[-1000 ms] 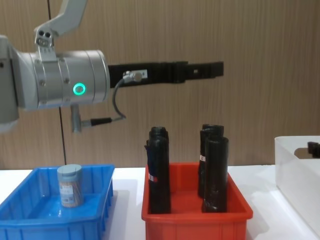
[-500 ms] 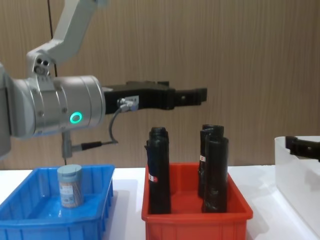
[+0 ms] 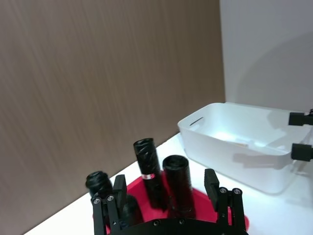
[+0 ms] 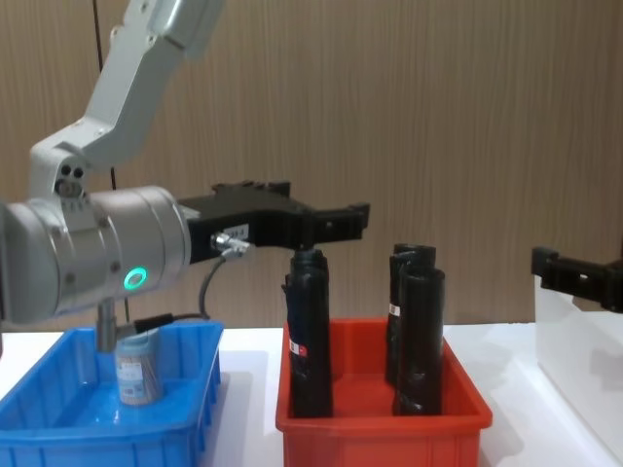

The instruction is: Pick the cotton swabs from the blue box and place them into the white box.

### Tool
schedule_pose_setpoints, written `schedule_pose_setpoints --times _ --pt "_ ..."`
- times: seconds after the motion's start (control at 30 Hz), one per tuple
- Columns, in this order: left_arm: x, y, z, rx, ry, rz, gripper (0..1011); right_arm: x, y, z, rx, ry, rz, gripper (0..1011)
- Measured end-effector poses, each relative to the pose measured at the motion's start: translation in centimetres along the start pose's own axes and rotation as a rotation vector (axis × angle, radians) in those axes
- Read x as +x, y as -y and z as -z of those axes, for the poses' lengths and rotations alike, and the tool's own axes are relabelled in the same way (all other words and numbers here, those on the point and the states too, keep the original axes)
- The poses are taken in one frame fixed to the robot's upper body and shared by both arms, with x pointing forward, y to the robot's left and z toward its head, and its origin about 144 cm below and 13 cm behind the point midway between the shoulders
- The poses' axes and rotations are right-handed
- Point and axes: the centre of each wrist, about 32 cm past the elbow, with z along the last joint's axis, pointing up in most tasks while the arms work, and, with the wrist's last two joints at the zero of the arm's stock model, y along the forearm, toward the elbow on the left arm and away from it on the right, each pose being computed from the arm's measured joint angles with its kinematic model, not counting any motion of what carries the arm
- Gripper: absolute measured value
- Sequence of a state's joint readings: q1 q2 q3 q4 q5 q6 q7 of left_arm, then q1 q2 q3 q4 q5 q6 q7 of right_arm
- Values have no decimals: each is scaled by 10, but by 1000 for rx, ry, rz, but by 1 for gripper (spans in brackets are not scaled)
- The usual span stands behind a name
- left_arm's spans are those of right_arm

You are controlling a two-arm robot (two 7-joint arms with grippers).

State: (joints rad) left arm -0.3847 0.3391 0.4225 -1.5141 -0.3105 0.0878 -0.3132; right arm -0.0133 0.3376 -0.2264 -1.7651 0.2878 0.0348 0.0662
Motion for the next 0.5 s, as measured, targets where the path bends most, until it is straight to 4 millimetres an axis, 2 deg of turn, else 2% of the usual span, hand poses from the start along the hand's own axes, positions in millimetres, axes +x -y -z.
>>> schedule_pose_setpoints --times 0.5 --pt "-26 -20 16 0 66 -157 1004 0 0 0 2 0 0 1002"
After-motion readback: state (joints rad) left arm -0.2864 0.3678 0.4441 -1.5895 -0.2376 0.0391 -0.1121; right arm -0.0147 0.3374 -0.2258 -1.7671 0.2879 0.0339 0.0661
